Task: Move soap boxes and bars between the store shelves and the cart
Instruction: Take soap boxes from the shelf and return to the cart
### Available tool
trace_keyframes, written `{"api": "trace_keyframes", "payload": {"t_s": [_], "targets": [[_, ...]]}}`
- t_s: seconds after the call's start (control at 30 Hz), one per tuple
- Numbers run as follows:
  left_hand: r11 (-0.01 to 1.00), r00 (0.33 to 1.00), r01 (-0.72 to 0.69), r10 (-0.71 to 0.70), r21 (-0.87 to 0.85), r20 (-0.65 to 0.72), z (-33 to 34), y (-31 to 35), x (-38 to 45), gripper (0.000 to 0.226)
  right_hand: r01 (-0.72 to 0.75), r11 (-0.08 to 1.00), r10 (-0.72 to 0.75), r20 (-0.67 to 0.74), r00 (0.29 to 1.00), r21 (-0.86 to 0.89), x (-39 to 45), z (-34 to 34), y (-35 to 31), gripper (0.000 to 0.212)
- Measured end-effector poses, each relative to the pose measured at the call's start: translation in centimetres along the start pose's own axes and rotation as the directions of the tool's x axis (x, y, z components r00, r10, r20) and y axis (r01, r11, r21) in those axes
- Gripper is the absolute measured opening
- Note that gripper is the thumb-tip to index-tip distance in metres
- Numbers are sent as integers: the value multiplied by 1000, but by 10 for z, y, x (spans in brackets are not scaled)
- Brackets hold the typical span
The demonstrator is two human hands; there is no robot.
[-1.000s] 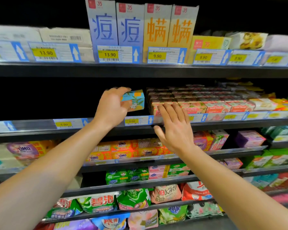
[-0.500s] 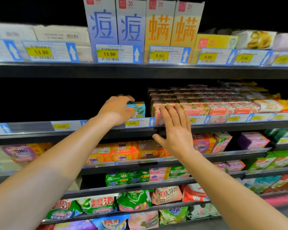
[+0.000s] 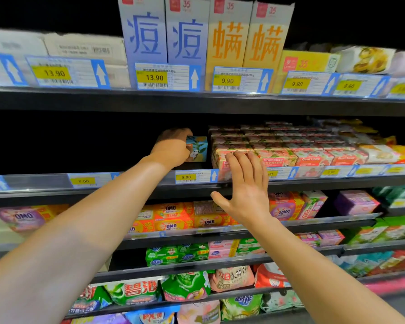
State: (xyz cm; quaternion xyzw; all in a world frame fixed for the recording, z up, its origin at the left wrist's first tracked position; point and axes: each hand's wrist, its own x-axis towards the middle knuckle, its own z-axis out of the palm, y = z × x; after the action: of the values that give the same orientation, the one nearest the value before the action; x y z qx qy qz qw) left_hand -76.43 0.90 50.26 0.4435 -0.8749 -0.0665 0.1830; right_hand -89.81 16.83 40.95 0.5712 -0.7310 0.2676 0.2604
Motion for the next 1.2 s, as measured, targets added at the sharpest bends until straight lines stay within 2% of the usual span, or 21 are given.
{"api": "trace_keyframes", "payload": {"t_s": [0.3, 0.5, 0.63, 0.77, 0.87, 1.03, 1.2], "targets": [[999, 1000, 13, -12, -46, 17, 2, 9, 4, 49, -9, 1000, 10, 22, 1000, -19, 0, -2, -2, 92], [997, 998, -47, 50, -63, 44, -3, 4, -2, 62, -28, 998, 35, 121, 992, -62, 4, -14, -6, 91], [997, 997, -74, 73, -40, -25, -10, -2, -28, 61, -56, 997, 63, 141, 988, -55, 5, -28, -16, 89], [986, 972, -164, 166, 24, -168, -14, -8, -80, 60, -48, 999, 47, 112, 993, 1, -4, -44, -35, 90], [979, 957, -202, 205, 37, -206, -12, -18, -129, 58, -5, 1000, 3, 149, 989, 13, -27, -55, -50, 89], [997, 993, -80, 80, -2, -90, 2, -37, -227, 60, 46, 996, -64, 246, 967, 77, -91, -69, -77, 89], [998, 999, 46, -46, 36, 23, 25, -69, -338, 61, 130, 978, -187, 410, 893, 163, -176, -68, -126, 90]]}}
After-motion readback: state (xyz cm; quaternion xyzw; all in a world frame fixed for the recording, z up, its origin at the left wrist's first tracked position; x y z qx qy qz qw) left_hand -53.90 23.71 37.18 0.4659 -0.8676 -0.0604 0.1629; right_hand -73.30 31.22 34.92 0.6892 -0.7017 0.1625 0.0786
